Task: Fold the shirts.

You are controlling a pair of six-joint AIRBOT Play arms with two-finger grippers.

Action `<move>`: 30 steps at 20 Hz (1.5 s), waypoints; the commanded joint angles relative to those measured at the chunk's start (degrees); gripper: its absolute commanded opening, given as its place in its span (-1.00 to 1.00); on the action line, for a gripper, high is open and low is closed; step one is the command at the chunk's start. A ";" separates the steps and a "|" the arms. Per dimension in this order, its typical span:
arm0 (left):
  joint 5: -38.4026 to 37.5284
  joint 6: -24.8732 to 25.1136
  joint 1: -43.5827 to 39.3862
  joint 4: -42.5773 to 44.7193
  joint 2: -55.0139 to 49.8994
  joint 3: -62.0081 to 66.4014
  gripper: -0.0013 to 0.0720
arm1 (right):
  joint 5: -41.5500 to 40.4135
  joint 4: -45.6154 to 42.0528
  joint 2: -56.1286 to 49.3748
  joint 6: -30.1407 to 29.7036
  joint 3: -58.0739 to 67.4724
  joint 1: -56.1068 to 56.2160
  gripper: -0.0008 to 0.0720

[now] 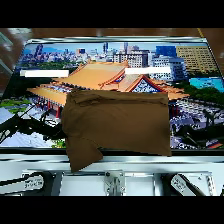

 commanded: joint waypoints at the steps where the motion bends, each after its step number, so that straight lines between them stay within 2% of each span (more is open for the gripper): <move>1: -0.87 0.46 -0.52 -0.66 1.27 0.22 -0.85 | -1.81 -1.18 0.02 -1.60 -8.02 -0.02 0.76; 8: -1.03 0.48 -0.52 -0.68 5.44 0.22 -0.85 | -7.50 -1.97 -0.90 -0.44 -11.32 -0.02 0.76; 15: -0.79 0.46 -0.52 -0.68 6.27 0.22 -0.85 | -8.41 1.36 -9.38 -1.09 -11.32 3.39 0.76; 16: -0.81 0.44 -0.52 -0.68 6.27 0.22 -0.85 | -9.53 1.09 -10.05 -1.03 -11.30 5.75 0.64; 18: -0.81 0.46 -0.52 -0.66 6.54 0.22 -0.85 | -12.20 1.77 -9.81 1.16 -10.95 9.16 -0.41; 19: -0.33 0.46 -0.52 -0.42 7.06 0.50 -0.85 | -12.09 3.87 -9.51 0.79 -10.08 10.14 -0.80; 23: 1.42 0.39 -0.55 -1.05 14.01 8.68 -0.86 | -6.62 16.61 -2.56 -4.98 0.72 10.34 -0.81; 25: 2.23 0.42 -0.52 -6.19 19.69 18.40 -0.86 | -6.67 25.00 4.00 -7.17 10.62 10.34 -0.81; 27: 6.82 0.42 -0.52 -12.85 25.31 31.36 -0.85 | -11.32 29.73 11.06 -7.98 24.37 10.34 -0.81; 30: 16.44 0.42 -0.52 -14.47 31.47 51.60 -0.85 | -25.20 27.36 19.61 -5.42 44.89 10.34 -0.81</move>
